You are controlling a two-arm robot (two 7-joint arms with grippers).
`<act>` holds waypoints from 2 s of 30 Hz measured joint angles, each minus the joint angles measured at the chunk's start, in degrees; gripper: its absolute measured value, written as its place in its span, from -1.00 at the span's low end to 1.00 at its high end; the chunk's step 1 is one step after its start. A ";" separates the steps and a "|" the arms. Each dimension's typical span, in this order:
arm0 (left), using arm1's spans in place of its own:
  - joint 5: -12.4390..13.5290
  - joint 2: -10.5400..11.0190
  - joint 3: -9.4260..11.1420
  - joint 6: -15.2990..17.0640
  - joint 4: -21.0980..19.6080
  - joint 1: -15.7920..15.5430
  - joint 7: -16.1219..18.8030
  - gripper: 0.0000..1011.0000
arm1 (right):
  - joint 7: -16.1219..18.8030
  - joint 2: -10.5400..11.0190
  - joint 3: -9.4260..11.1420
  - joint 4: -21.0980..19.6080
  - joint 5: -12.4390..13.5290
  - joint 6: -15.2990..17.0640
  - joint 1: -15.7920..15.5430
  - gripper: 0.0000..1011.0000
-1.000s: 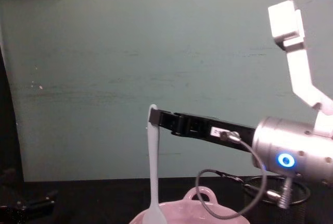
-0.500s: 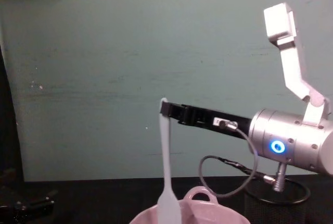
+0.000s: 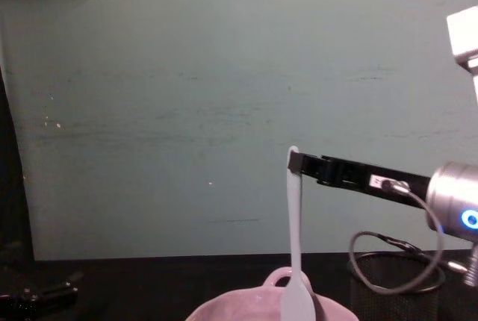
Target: Use the one hand to pick up the spoon and stir the clear water in the bowl.
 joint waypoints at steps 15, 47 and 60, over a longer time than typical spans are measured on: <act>0.00 0.00 0.00 0.00 0.00 0.00 0.00 1.00 | -0.31 2.24 -1.15 -8.75 0.77 1.26 -5.36 -0.81; 0.00 0.00 0.00 0.00 0.00 0.00 0.00 1.00 | 0.51 -5.41 -2.28 8.53 -1.18 -1.80 5.28 -0.81; 0.00 0.00 0.00 0.00 0.00 0.00 0.00 1.00 | -0.33 -0.90 0.40 1.01 -0.96 0.04 0.72 -0.81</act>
